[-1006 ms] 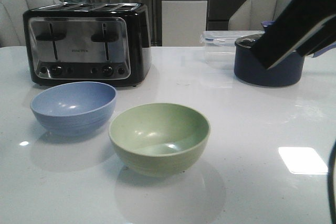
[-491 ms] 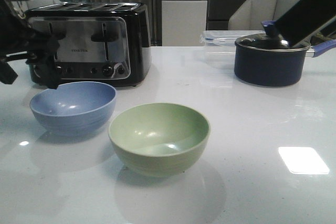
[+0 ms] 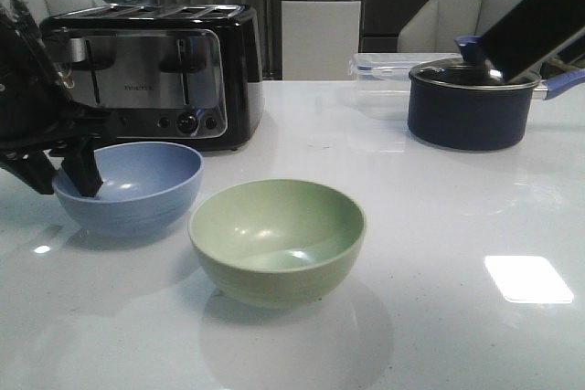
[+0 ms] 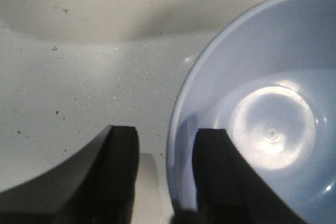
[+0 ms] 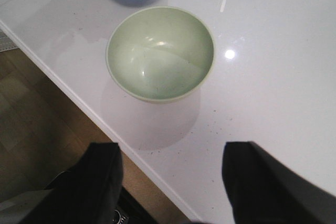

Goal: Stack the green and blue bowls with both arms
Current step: 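Lower the left gripper onto the rim of the light blue bowl, then grasp the blue bowl rim with the left gripper and lift it, then carry the blue bowl over the green bowl and lower it inside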

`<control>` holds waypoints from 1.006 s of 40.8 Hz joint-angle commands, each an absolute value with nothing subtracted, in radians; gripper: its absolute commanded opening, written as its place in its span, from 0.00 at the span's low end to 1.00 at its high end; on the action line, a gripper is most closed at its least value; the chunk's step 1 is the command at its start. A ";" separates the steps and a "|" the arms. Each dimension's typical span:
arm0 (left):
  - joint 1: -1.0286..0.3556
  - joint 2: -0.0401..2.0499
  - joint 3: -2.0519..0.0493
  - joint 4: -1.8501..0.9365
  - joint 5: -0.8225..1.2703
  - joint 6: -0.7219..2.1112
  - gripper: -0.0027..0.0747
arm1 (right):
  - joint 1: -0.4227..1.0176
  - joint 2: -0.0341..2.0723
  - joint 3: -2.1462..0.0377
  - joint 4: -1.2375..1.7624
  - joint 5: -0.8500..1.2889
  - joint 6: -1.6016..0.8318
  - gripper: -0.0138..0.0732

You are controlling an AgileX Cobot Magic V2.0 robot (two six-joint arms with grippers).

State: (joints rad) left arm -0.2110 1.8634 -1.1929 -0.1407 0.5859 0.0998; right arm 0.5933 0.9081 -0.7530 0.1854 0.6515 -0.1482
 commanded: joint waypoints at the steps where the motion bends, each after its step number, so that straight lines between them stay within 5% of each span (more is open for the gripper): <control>1: -0.210 1.815 -1.226 -0.159 0.550 0.094 0.28 | 0.596 0.897 -0.782 0.190 0.588 -0.159 0.76; 6: -0.210 1.804 -1.239 -0.159 0.582 0.094 0.15 | 0.596 0.897 -0.782 0.190 0.588 -0.159 0.76; 20: -0.242 1.659 -1.381 -0.231 0.792 0.101 0.15 | 0.596 0.897 -0.782 0.190 0.588 -0.159 0.76; 41: -0.547 1.658 -1.428 -0.243 0.865 0.101 0.15 | 0.596 0.897 -0.782 0.190 0.588 -0.159 0.76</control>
